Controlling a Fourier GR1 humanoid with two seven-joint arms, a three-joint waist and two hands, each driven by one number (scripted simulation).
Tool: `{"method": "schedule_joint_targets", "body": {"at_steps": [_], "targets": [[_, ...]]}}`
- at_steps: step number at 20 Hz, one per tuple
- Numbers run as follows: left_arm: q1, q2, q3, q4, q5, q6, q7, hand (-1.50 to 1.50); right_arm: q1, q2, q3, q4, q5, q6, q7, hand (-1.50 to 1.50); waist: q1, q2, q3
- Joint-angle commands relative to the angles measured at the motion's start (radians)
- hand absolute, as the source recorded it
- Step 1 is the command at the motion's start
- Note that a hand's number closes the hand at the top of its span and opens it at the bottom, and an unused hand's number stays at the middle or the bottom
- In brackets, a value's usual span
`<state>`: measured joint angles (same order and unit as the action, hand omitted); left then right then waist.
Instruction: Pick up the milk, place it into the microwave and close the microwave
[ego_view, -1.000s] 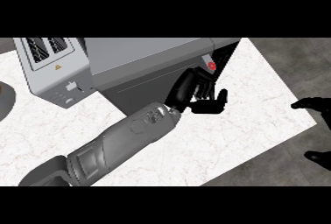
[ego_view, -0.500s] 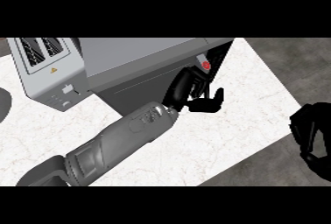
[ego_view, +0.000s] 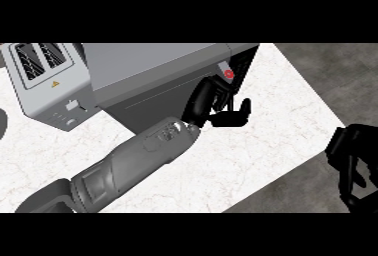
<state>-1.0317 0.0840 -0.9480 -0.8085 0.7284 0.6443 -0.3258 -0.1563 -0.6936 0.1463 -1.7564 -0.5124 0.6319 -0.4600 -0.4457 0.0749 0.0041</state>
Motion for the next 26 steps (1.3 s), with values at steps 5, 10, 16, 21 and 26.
{"method": "schedule_joint_targets", "body": {"at_steps": [5, 10, 16, 21, 26], "targets": [[-0.083, -0.080, 0.007, 0.039, 0.016, -0.001, 0.006, 1.50, 0.013, 0.001, 0.028, -0.062, -0.019, 0.042, -0.016, 1.50, -0.037, 0.008, 0.003], [-0.038, -0.079, 0.119, 0.049, 0.070, 0.152, -0.035, 1.50, 0.033, -0.001, 0.027, -0.080, -0.022, 0.022, -0.001, 1.50, 0.003, -0.001, -0.004], [0.055, -0.082, 0.238, -0.033, 0.281, 0.010, 0.054, 1.50, 0.094, -0.016, 0.155, -0.129, -0.025, 0.070, 0.076, 1.50, 0.043, 0.037, -0.017], [0.105, -0.084, 0.279, -0.004, 0.375, -0.087, 0.041, 1.50, 0.151, 0.011, 0.185, -0.177, -0.026, 0.027, 0.090, 1.50, 0.073, 0.024, -0.014], [0.120, -0.084, 0.281, 0.052, 0.418, -0.175, 0.019, 1.50, 0.200, 0.047, 0.220, -0.232, -0.008, -0.021, 0.100, 1.50, 0.103, 0.018, -0.013]]}}
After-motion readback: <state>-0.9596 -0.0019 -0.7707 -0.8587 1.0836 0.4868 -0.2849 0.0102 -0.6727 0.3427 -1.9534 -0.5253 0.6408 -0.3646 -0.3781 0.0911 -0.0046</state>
